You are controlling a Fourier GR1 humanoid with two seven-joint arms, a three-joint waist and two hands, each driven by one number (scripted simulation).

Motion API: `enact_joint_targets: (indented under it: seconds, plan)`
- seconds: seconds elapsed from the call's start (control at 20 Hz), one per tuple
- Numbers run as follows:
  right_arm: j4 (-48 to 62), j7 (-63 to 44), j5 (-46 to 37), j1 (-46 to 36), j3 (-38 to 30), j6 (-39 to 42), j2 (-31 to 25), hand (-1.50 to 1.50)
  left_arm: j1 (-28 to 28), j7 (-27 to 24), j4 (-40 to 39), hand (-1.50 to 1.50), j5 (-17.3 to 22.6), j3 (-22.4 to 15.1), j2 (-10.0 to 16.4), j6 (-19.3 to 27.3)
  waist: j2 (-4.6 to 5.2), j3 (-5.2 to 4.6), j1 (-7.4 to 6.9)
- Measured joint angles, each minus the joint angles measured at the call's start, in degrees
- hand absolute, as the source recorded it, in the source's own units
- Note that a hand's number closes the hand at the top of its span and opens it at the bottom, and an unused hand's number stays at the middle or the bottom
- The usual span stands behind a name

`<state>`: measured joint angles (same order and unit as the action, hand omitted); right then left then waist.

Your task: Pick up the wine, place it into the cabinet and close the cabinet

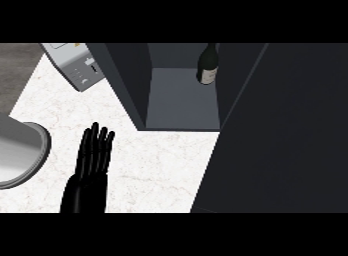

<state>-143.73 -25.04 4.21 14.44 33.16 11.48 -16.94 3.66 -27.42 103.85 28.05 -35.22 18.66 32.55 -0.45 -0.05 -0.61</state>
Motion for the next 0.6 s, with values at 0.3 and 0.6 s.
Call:
enact_joint_targets:
  seconds: [0.3, 0.6]
  plan:
    - [0.6, -4.5, -0.8, -4.3, 3.8, -1.2, 1.9, 1.50, 7.0, -1.4, 5.2, -1.50, 2.5, 4.1, 6.2, -4.2, 0.00, -0.11, -0.19]
    - [1.6, -11.1, -2.1, -9.1, 6.9, -4.1, 6.0, 1.50, 13.0, -2.3, 10.6, -1.50, 5.7, 9.2, 10.8, -7.5, -0.17, -0.20, -0.74]
